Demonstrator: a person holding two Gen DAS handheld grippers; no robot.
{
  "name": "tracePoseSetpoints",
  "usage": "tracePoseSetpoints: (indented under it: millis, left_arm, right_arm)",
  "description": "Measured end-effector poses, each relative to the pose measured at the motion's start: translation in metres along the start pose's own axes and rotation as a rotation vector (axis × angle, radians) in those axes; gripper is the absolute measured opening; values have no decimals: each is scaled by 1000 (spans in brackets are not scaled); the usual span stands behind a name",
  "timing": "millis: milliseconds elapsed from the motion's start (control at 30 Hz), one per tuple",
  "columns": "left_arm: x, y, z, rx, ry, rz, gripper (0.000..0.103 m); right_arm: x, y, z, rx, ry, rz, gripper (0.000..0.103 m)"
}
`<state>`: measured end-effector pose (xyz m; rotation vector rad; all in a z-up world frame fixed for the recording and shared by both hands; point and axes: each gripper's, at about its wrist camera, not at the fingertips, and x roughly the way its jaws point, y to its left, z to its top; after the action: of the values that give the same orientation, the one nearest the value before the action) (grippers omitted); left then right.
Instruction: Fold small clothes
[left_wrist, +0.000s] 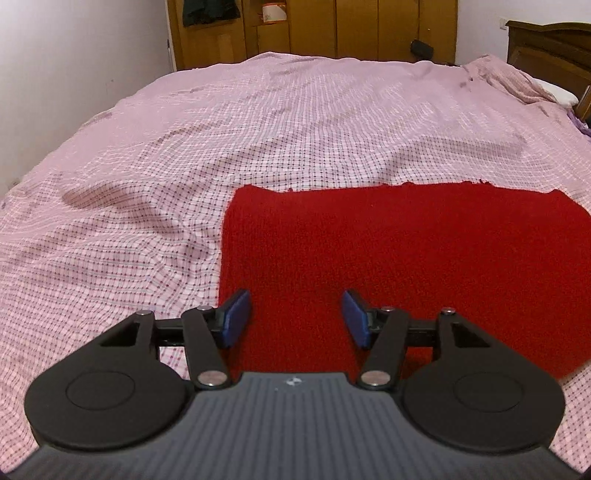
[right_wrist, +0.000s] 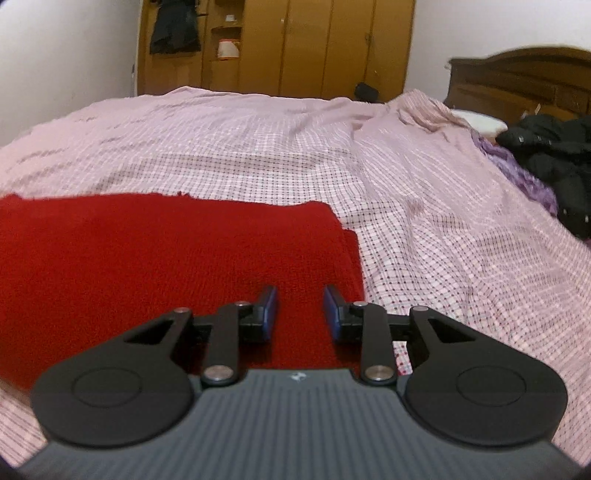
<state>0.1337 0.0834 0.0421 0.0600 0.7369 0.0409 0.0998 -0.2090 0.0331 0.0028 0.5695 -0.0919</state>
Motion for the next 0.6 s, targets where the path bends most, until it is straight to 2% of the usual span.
tracePoseSetpoints:
  millis: [100,167,200,233,333,500,600]
  left_arm:
    - [-12,1,-3,12,-2,21,65]
    - [-22,1,-8,21,-5,37,65]
    - [-26,2,-9,21,-4,42,65]
    - [-31,3,-12,17,-3,47,65]
    - [-44,9,-16,-22,5,48,67]
    - [-58,19,-25,-84,30,27,67]
    - [-61,20,-32,-82,40,43,68]
  right_arm:
    - [-11,-10,4,93,3,18,44]
    - [-22,-15,4,146,-3,36,58]
    - [-29,-17,4,166,-11,33,69]
    - [-36,-17,3,178,-22,21,74]
    - [-53,-18,1,205,-20,33,74]
    - [-72,-23,-9,354,26,105,74]
    - [-75,-24,-19,458,46,156,83]
